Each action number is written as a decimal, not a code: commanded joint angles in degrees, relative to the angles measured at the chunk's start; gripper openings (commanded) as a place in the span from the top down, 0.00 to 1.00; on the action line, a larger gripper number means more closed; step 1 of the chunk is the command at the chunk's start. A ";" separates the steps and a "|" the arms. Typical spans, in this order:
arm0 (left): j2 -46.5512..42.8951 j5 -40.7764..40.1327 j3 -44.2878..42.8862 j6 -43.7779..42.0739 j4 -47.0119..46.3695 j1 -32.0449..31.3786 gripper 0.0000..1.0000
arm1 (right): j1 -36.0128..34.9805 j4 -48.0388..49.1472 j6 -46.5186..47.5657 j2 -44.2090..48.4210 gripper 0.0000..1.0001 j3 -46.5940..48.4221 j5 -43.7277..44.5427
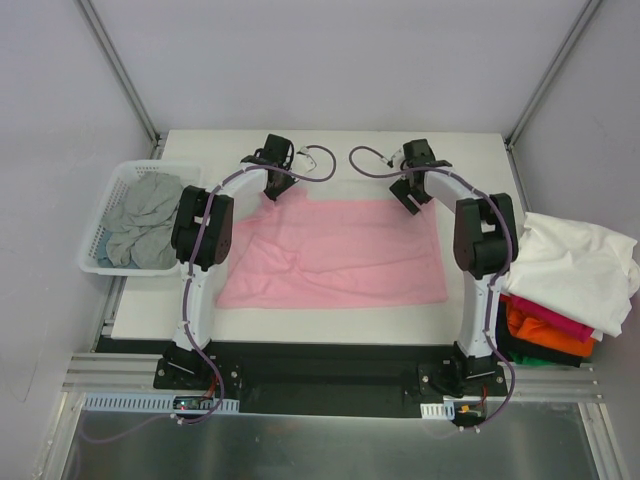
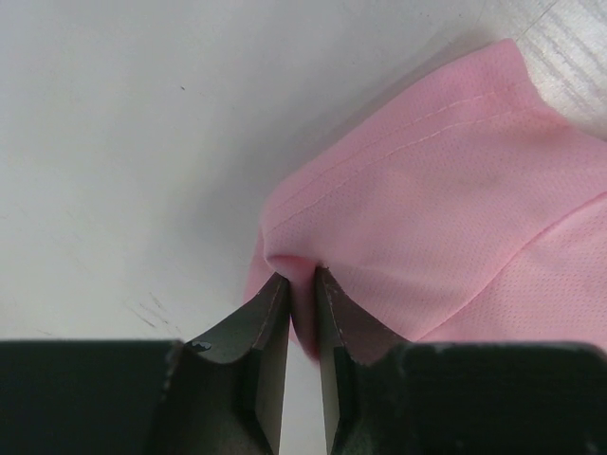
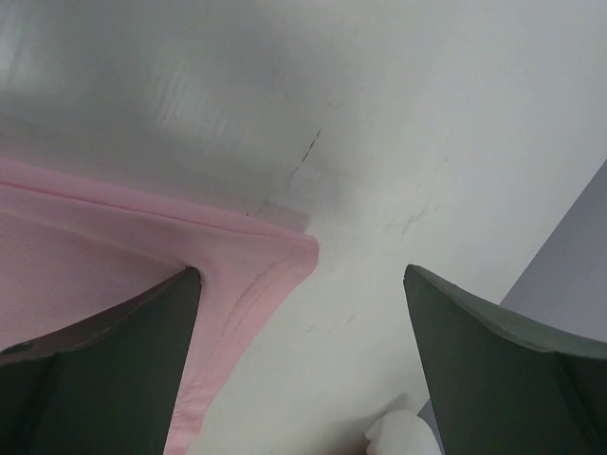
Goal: Fold and stack the t-shirts
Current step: Grap the side of the flattened tshirt furthest away from the robot with both arms, then fold the other side of the tshirt into a rectangle
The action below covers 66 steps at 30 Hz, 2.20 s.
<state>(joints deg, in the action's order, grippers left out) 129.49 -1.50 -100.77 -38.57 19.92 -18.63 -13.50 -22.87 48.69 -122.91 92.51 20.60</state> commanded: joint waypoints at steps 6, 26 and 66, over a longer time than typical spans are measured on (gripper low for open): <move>1.03 1.06 1.45 -0.72 0.64 0.53 0.85 | 4.88 -10.26 -4.56 -2.50 0.10 6.54 -13.02; -1.26 1.41 4.09 -0.46 0.64 0.35 0.87 | 6.99 -25.46 -6.67 -7.17 0.45 15.16 -26.05; -14.52 -2.37 6.72 2.62 1.17 -1.41 1.00 | 5.94 -24.06 -7.11 3.81 0.99 8.48 -24.12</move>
<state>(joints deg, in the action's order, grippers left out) 120.99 -2.13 -96.44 -36.73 19.99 -19.20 -7.18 -45.84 41.98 -124.84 102.08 -3.70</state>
